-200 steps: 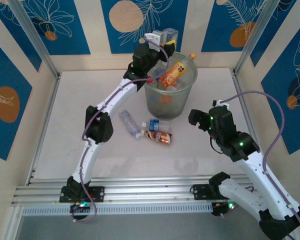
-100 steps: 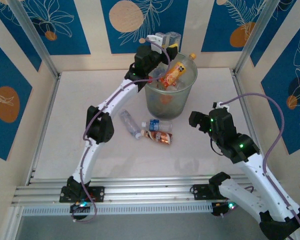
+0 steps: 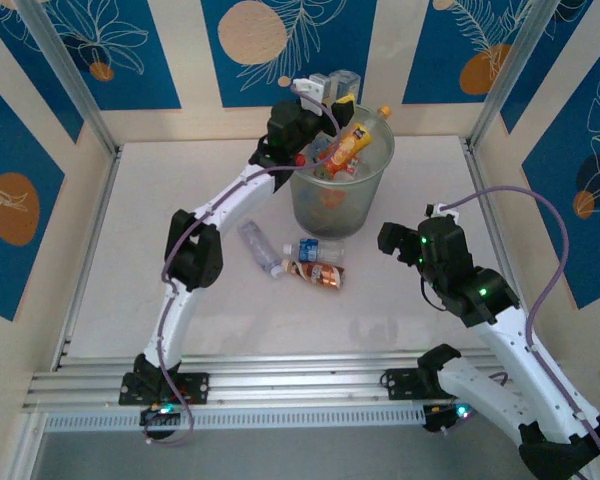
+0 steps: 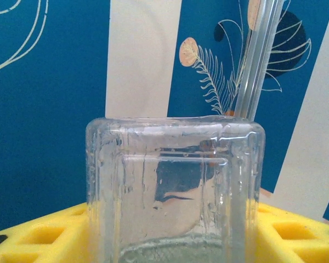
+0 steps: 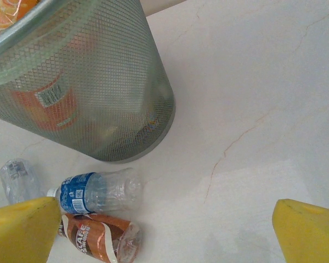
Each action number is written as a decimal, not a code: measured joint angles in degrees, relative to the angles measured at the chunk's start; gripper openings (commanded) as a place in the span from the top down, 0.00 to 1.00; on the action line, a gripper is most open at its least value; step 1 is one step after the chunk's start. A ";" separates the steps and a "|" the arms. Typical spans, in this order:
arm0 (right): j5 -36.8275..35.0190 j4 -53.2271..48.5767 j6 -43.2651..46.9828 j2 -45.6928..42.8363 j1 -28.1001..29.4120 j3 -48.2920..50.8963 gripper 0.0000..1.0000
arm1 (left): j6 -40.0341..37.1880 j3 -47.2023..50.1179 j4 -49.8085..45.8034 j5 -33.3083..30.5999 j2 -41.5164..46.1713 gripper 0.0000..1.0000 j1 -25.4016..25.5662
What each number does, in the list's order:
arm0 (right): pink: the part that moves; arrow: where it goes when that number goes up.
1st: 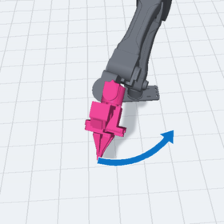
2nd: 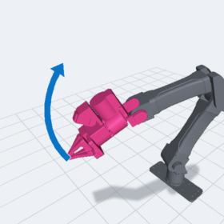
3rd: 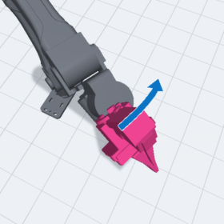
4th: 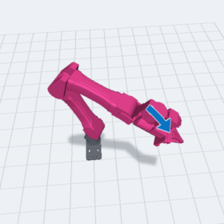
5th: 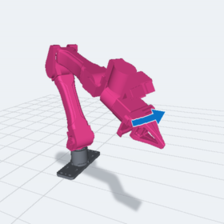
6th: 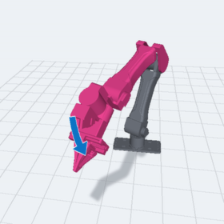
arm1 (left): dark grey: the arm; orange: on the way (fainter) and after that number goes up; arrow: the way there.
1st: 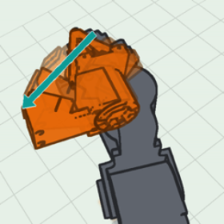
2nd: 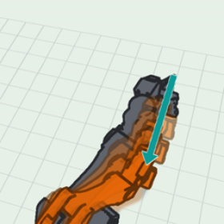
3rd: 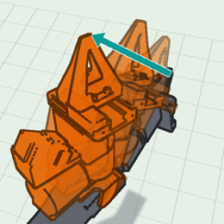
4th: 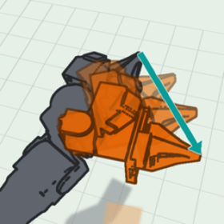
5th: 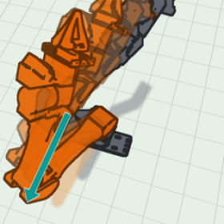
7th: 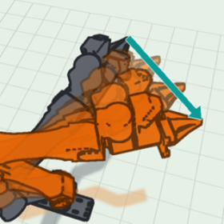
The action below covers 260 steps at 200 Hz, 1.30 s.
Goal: Put the plastic bottles in the bin
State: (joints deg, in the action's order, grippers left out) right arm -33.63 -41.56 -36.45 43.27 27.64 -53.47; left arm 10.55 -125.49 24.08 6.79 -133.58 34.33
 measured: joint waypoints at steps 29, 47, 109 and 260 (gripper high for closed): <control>0.00 0.02 0.00 0.02 0.00 0.00 0.01 | -0.24 2.21 0.55 0.00 1.07 0.34 -0.02; 0.00 0.20 0.00 0.02 0.00 0.00 0.01 | -0.46 3.58 0.66 0.02 1.92 0.33 -0.02; 0.00 0.39 0.00 0.02 0.00 0.02 0.01 | -0.61 6.27 1.75 0.07 5.14 0.26 -0.02; 3.39 -2.60 0.02 3.50 6.49 -0.02 0.01 | 2.97 19.28 -18.27 -12.59 36.33 0.01 0.09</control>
State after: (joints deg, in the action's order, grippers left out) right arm -30.24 -44.16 -36.42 46.76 34.13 -53.49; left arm 13.52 -106.21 5.80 -5.80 -97.25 34.41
